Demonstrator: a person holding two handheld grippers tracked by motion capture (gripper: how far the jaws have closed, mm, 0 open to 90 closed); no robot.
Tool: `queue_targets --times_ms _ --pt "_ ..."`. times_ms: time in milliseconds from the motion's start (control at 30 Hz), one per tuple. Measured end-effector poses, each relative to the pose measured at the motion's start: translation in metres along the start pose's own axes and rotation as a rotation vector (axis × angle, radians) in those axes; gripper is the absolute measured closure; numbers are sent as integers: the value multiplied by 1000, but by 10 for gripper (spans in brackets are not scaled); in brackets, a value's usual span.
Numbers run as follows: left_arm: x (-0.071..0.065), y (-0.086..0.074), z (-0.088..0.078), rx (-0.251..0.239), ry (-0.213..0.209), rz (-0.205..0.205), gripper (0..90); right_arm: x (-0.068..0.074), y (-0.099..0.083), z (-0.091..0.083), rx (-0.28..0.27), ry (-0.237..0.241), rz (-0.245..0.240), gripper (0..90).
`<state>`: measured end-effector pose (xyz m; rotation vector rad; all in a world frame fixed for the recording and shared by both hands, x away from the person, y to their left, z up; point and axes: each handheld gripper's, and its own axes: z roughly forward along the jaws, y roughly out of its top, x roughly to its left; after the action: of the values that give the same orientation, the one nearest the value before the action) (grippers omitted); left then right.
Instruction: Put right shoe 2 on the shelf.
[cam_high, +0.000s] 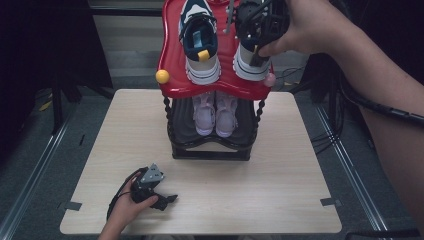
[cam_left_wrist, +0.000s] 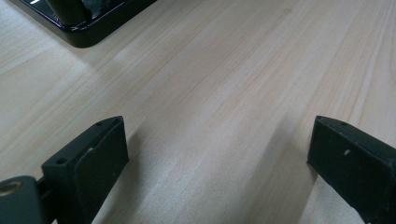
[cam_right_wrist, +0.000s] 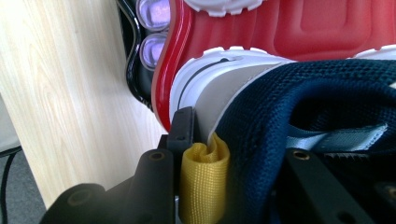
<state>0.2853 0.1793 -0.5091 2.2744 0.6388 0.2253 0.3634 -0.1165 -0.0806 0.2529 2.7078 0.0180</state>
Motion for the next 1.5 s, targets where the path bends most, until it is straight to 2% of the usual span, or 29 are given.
queue_targets --times_ms 567,833,867,967,1167,1333,1500 --pt "0 0 0 4 3 1 44 1 20 18 5 -26 -42 673" --pt "0 0 0 1 -1 3 42 -2 22 27 12 -24 -42 672" --pt "0 0 0 1 -1 4 42 -3 23 29 7 -31 -57 671" --pt "0 0 0 1 -2 4 41 -4 23 30 3 -30 -59 671" --pt "0 0 0 1 -2 4 41 -2 24 33 16 -31 -55 671" --pt "0 0 0 2 -2 4 41 -2 24 36 20 -35 -80 670" --pt "0 0 0 2 -2 4 41 -1 24 37 17 -37 -80 668"
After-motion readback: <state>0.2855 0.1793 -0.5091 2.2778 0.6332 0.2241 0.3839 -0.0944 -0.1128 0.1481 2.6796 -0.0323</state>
